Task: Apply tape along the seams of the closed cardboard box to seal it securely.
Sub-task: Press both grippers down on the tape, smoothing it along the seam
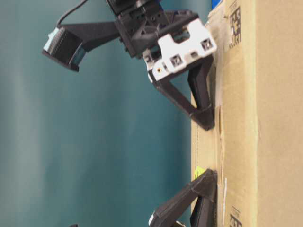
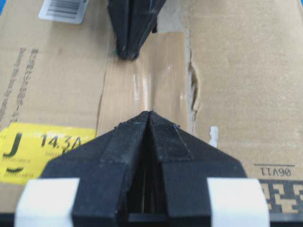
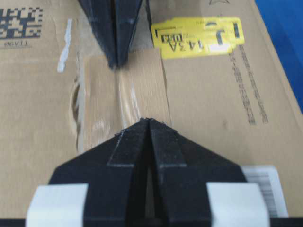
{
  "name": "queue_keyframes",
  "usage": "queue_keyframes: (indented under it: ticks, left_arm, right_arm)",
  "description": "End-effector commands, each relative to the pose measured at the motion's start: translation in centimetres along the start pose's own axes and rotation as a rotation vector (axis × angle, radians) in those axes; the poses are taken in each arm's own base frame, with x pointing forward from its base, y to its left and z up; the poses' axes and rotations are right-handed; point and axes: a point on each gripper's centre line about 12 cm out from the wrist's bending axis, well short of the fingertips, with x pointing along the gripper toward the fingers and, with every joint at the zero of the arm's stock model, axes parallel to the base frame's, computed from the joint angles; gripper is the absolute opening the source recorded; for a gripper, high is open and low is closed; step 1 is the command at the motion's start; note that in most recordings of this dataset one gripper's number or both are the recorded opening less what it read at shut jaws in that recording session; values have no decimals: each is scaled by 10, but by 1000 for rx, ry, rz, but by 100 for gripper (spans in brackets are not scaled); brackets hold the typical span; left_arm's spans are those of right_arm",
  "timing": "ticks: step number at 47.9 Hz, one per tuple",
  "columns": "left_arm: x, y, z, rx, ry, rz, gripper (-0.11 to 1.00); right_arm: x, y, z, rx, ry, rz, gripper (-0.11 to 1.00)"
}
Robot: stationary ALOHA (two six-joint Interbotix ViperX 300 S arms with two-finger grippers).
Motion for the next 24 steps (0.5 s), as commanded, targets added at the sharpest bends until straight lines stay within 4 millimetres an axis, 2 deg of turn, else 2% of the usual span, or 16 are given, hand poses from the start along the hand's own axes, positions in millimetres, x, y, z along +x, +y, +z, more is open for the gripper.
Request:
queue_keyframes:
  ticks: [1, 5, 12, 16, 24]
  left_arm:
    - [-2, 4, -4, -5, 12, 10, 0]
    - [-3, 3, 4, -7, -16, 9, 0]
    - [-6, -7, 46, 12, -162, -20, 0]
    - [-7, -13, 62, 28, -219, -33, 0]
    - [5, -18, 66, 36, -224, -45, 0]
  right_arm:
    - [-8, 2, 1, 6, -4, 3, -1]
    - [-13, 4, 8, 3, -29, 11, -1]
    - [-20, 14, 30, -23, -96, 39, -1]
    - [-22, 20, 43, -41, -131, 54, -1]
    - [-11, 23, 52, -51, -159, 62, -1]
